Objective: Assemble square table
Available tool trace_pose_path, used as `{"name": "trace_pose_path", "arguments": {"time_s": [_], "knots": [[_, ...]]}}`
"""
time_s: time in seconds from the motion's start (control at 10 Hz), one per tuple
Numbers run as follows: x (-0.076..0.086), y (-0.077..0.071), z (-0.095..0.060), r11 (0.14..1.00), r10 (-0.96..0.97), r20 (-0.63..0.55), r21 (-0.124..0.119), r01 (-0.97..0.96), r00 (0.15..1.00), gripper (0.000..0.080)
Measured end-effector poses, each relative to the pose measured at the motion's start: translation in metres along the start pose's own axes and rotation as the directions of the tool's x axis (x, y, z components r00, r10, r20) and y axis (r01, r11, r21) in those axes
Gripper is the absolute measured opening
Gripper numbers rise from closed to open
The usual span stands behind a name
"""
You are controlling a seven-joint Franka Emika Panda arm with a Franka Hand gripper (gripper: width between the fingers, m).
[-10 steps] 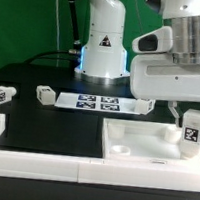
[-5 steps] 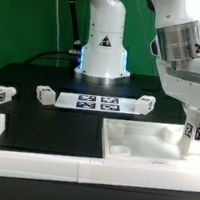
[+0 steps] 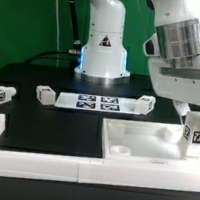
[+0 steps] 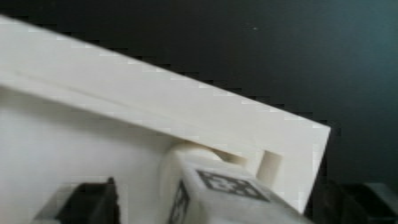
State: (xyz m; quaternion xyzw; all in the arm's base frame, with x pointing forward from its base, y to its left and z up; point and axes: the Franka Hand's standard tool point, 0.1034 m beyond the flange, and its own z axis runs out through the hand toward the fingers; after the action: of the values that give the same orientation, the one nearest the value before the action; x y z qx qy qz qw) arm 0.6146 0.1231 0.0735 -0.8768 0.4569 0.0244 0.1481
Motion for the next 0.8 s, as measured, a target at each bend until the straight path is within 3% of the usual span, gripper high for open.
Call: {"name": "trace_pose_path", "arguments": {"time_s": [0.1, 0.5, 0.7, 0.8], "knots": [[0.0008, -0.0006, -0.0013, 0.990, -0.142, 0.001, -0.020, 0.142, 0.990, 0.0627], [0.0025, 0.0006, -0.0006, 0.915, -0.403, 0.004, -0.020, 0.403, 0.915, 0.0649], [0.0074, -0.0021, 0.0021, 0.691, -0.719, 0.020, -0.092, 0.717, 0.695, 0.0649], [0.0051, -0.0033, 0.0040, 0.670, -0.738, 0.023, -0.096, 0.736, 0.675, 0.0649]]}}
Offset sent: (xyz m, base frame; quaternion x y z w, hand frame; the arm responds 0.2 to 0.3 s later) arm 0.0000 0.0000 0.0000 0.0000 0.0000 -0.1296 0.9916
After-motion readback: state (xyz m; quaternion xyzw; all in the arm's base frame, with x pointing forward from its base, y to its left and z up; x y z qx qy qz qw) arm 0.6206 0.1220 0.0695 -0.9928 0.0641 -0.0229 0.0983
